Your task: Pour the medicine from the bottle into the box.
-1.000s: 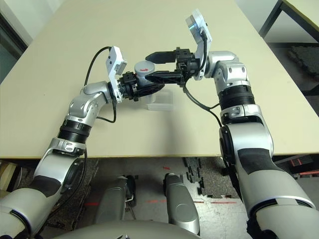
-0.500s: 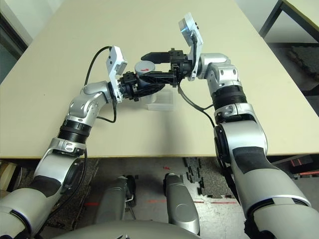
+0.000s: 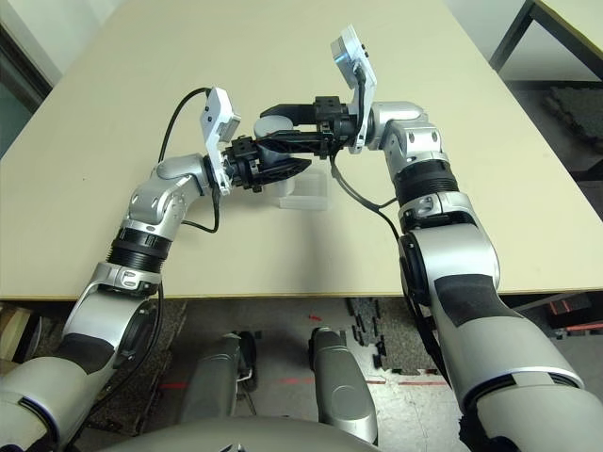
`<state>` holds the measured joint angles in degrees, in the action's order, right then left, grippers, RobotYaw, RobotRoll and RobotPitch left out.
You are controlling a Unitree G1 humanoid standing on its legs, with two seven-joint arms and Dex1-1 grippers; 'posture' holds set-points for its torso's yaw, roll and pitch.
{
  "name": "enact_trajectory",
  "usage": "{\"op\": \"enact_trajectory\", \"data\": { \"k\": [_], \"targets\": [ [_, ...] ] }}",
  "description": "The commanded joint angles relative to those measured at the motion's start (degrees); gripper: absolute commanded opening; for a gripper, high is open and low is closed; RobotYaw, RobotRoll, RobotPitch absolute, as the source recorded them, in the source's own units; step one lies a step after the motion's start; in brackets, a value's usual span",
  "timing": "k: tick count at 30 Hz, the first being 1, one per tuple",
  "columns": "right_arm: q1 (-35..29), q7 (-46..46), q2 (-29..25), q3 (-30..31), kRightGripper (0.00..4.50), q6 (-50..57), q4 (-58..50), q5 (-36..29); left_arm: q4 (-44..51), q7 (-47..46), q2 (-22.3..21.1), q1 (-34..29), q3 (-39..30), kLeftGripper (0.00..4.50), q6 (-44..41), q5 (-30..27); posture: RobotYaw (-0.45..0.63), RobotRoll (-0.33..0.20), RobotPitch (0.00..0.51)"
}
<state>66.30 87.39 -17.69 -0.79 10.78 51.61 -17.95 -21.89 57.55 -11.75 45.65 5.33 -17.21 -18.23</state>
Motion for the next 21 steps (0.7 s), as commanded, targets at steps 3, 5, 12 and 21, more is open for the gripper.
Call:
{"op": "enact_trajectory", "data": {
  "k": [3, 5, 12, 21],
  "targets": [
    [0.9, -1.1, -0.2, -2.6, 2.58, 2.8, -0.6, -2.5, 0.5, 0.7, 0.2, -0.8, 0.7, 2.6, 0.0, -0.1, -0.21, 0.0, 0.17],
    [1.2, -1.8, -0.1, -3.8, 2.58, 4.8, -1.0, -4.0, 0.5, 0.6, 0.2, -0.8, 0.6, 2.6, 0.0, -0.1, -0.21, 0.0, 0.17],
    [2.5, -7.1, -0.3, -9.5, 2.58, 10.2, -1.7, -8.7, 0.6, 0.3, 0.2, -1.0, 0.4, 2.6, 0.0, -0.1, -0.21, 0.0, 0.167],
    [0.6, -12.5, -3.0, -9.5, 2.58, 8.6, -2.6, -6.5, -0.4, 0.1, 0.6, -0.4, 0.2, 2.6, 0.6, 0.0, -0.21, 0.0, 0.163]
  ]
}}
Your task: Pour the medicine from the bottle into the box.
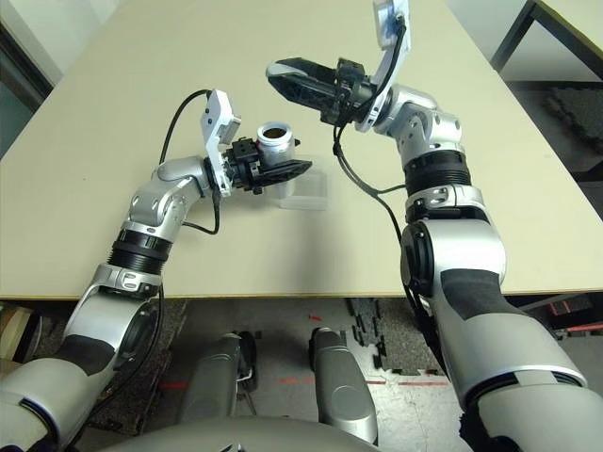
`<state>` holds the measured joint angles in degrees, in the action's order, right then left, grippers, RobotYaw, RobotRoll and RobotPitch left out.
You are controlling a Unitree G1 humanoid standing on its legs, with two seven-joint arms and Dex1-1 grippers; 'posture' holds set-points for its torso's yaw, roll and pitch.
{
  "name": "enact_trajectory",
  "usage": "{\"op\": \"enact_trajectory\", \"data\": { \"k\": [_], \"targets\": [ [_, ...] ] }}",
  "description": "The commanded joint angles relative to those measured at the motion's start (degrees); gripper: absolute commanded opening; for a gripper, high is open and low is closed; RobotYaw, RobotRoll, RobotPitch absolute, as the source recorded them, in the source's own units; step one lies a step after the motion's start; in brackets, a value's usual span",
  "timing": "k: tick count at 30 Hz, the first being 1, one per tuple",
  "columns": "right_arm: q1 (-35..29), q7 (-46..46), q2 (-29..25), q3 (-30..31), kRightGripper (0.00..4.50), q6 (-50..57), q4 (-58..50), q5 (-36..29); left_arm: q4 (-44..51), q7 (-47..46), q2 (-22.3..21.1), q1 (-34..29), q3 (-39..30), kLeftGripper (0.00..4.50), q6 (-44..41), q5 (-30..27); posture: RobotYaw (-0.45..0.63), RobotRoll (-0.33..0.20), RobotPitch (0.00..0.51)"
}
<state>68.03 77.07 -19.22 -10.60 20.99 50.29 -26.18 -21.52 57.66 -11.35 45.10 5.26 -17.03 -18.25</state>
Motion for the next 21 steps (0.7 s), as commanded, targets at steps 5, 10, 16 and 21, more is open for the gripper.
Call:
{"op": "enact_trajectory", "data": {
  "k": [5, 10, 16, 21],
  "targets": [
    [-3.3, -5.5, -4.2, 2.5, 2.58, -6.0, -0.8, 6.1, -1.1, -0.1, 0.2, 0.4, 0.0, 2.6, 0.7, 0.0, -0.22, 0.0, 0.161],
    [-5.3, -10.4, -7.5, 3.1, 2.58, -5.7, -1.5, 9.0, -1.4, -0.2, 0.1, 0.3, -0.4, 2.6, 1.0, 0.0, -0.22, 0.0, 0.16],
    [-8.7, -17.6, -11.8, 2.8, 2.58, -2.3, -5.1, 10.9, -2.8, -0.7, 0.3, 1.0, -0.9, 2.6, 1.9, 0.0, -0.23, 0.0, 0.162],
    [-12.1, -23.3, -15.3, 3.5, 2.58, 0.1, -8.8, 13.5, -3.5, -0.8, 0.3, 1.4, -1.1, 2.6, 2.3, 0.0, -0.24, 0.0, 0.166]
  ]
}}
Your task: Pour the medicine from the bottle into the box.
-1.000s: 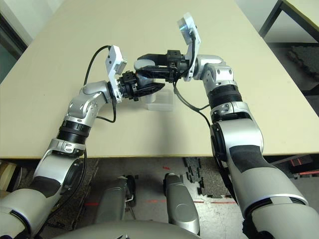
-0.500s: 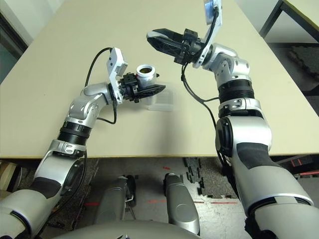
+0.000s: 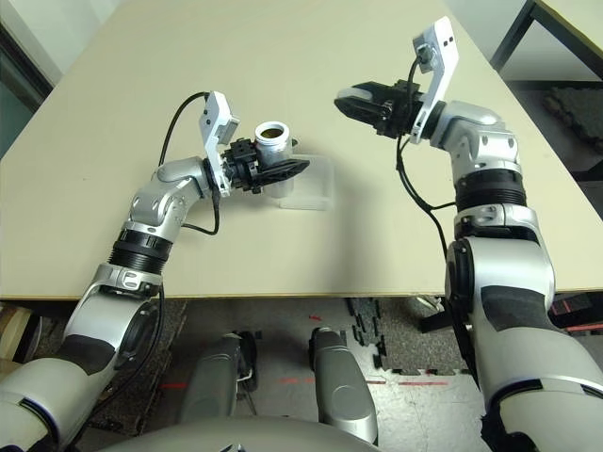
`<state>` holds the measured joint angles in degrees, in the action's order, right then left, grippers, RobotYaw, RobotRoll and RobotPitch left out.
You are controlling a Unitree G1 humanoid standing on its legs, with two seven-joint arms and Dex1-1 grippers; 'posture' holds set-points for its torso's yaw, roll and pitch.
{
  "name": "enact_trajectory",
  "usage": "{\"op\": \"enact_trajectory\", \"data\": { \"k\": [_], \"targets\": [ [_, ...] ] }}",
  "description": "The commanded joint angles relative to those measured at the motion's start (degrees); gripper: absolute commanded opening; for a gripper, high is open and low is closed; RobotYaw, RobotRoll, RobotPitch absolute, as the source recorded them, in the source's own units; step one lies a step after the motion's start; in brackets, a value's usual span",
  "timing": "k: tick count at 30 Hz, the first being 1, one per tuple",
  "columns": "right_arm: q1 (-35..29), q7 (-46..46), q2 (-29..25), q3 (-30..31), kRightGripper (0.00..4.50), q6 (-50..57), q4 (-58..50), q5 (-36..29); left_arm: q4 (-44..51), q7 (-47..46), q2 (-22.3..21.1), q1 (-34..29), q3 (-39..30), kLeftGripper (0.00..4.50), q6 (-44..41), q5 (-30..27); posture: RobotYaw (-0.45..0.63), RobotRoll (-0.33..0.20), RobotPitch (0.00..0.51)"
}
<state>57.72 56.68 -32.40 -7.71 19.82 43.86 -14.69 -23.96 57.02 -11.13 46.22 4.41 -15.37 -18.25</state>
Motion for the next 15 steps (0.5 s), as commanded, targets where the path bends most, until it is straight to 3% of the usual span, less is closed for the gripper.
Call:
{"op": "enact_trajectory", "data": {
  "k": [1, 9, 15],
  "targets": [
    [-2.6, -4.0, -3.1, 1.0, 2.58, 1.5, -3.4, 3.0, -1.1, -0.2, 0.1, 0.3, -0.3, 2.6, 0.7, 0.0, -0.24, 0.0, 0.166],
    [-7.2, -8.5, -8.7, 3.0, 2.58, 4.6, -9.8, 7.6, -1.6, -0.3, 0.1, 0.4, -0.5, 2.6, 1.1, 0.1, -0.25, 0.0, 0.167],
    [-8.9, -7.8, -9.4, 4.2, 2.58, 7.2, -11.2, 7.7, -2.4, -0.4, 0.4, 0.8, -0.5, 2.6, 1.6, 0.2, -0.25, 0.0, 0.165]
  ]
}}
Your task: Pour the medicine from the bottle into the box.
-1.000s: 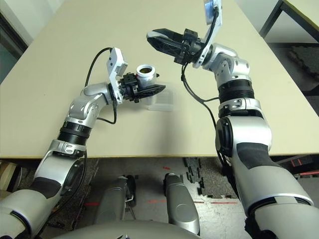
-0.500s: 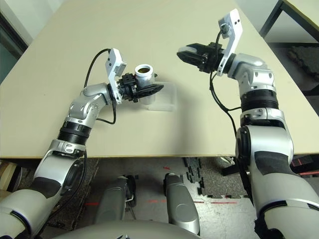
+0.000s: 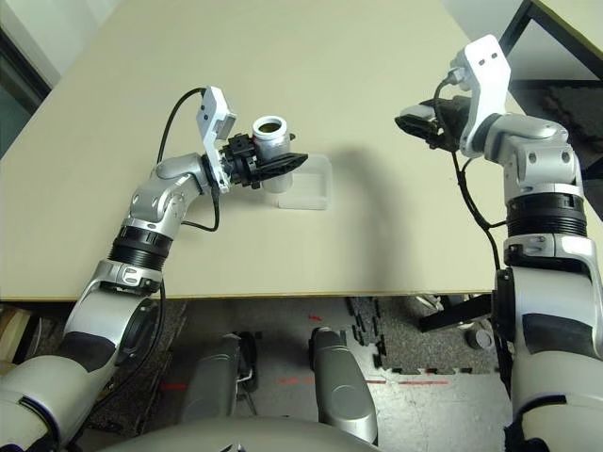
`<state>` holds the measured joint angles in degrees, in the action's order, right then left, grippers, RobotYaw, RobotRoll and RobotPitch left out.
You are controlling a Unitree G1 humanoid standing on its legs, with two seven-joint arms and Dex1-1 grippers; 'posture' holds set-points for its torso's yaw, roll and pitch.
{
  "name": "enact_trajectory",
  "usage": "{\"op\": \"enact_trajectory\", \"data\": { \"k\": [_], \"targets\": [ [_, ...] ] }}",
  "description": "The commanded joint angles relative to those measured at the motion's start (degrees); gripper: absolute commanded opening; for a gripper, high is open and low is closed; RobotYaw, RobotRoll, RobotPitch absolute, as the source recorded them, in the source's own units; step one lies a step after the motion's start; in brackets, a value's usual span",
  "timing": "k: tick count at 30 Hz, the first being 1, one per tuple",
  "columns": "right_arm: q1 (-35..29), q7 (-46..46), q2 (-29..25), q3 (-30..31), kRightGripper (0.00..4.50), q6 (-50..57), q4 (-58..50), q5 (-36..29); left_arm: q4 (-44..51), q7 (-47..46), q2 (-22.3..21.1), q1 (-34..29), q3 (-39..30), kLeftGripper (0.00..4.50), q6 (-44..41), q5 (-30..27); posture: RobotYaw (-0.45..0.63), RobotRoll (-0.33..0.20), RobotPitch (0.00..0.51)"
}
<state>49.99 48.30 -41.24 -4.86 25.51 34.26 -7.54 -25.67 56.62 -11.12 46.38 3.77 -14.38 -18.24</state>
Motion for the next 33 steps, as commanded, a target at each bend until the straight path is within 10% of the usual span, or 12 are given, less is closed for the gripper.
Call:
{"op": "enact_trajectory", "data": {
  "k": [1, 12, 18, 33],
  "targets": [
    [-1.4, 0.8, -0.5, 1.5, 2.58, 1.8, -1.9, 0.6, -0.9, 0.1, 0.4, 0.8, 0.1, 2.6, 0.8, 0.2, -0.25, 0.0, 0.165],
    [-2.1, 1.2, 1.5, 3.2, 2.58, 2.7, -3.0, 0.3, -1.6, 0.0, 0.0, 1.2, -0.3, 2.6, 1.2, 0.5, -0.23, 0.0, 0.161],
    [-1.7, 0.8, 1.9, 3.4, 4.5, 1.5, -1.5, 0.7, -1.2, 0.1, -1.4, 1.2, 0.1, 2.6, -0.4, 0.9, -0.22, 0.0, 0.161],
    [-1.2, 4.4, 2.1, 3.0, 4.5, -1.7, -1.4, -1.0, -2.5, 0.2, -1.9, 2.2, 0.3, 2.6, 0.1, 1.7, -0.22, 0.0, 0.153]
  ]
}}
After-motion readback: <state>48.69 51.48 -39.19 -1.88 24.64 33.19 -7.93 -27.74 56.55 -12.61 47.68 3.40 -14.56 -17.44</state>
